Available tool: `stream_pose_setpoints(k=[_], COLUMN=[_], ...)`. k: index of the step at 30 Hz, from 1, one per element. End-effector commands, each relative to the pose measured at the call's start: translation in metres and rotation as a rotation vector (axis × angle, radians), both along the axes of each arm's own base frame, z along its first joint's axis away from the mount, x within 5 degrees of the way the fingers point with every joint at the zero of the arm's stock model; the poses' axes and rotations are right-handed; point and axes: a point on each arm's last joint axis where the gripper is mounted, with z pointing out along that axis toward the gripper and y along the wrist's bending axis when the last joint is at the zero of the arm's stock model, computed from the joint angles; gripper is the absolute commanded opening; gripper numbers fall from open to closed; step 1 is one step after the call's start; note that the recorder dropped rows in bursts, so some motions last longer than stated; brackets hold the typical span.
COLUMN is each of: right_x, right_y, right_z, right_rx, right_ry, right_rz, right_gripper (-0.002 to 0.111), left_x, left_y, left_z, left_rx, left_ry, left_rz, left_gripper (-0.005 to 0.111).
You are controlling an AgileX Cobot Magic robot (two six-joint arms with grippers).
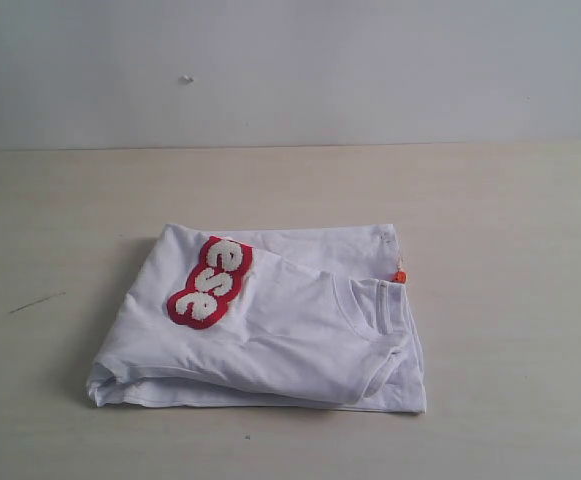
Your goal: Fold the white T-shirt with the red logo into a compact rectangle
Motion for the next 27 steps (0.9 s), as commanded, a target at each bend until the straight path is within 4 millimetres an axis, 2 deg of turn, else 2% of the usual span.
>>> stream_pose_setpoints(k=[1,9,16,23,27], right_x=[-0.002,-0.002,-0.002,-0.002,-0.002], right_y=[0.000,0.000,0.000,0.000,0.000], right_z=[0.001,0.001,0.001,0.001,0.001], right_rx=[-0.017,-0.017,-0.017,-0.017,-0.017], right_ry=[-0.008,-0.008,-0.008,-0.008,-0.008], right_rz=[-0.013,-0.013,-0.013,-0.013,-0.013], right_gripper=[0.000,0.000,0.000,0.000,0.000], left_x=[-0.003,0.002,0.019,0.017,0.015], left_y=[0.004,0.004,-0.001,0.004,0.008], left_z=[0.001,-0.008,-0.043,-0.067,-0.081], left_rx=[-0.056,-0.065,-0.064,-0.072,-0.155], left_ry=[-0.007,-0.008,0.044,0.043,-0.001], left_rz=[0.044,0.079,0.068,0.188,0.267], left_gripper=[0.000,0.000,0.000,0.000,0.000])
